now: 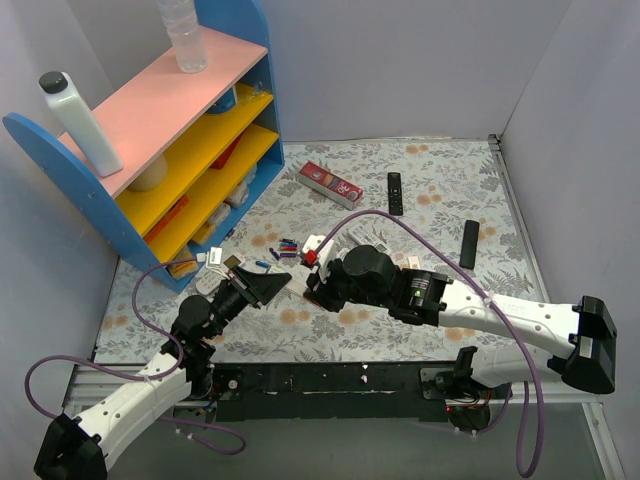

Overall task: Load the batteries into the remote control
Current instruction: Load the battery into the remote control.

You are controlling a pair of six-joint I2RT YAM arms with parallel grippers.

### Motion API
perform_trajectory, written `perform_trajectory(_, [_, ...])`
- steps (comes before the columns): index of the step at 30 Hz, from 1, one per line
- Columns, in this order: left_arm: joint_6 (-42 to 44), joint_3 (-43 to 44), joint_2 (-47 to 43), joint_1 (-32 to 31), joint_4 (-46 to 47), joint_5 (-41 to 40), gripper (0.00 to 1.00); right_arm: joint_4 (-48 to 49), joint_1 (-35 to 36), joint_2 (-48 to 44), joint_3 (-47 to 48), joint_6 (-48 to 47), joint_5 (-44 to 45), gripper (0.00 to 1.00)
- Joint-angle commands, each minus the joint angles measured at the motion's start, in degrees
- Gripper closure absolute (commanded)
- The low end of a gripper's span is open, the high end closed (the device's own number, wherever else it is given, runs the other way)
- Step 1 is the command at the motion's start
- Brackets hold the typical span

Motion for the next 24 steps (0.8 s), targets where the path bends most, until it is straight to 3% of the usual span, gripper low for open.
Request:
perform_trajectory(1, [-0.3,-3.4,-0.4,0.0,0.4,0.8,1.0,1.3,-0.1,0.9,2.3,0.7,-0.1,0.69])
perform_trajectory(15, [-0.6,-3.3,-1.6,0.0,0.1,0.8,1.0,1.8,-0.1,2.3,1.5,0.6,0.3,0.73])
perform_trajectory(19, [-1.0,-3.3,-1.9,0.1,0.0,0.7,1.0,1.8,-0.1,2.4,0.8,0.6,0.3,0.8])
perform_trajectory(24, [-1.6,-3.4,-2.6,0.0,0.1,0.4,1.0,1.8,-0.1,2.2,-0.1,0.5,0.1,0.82])
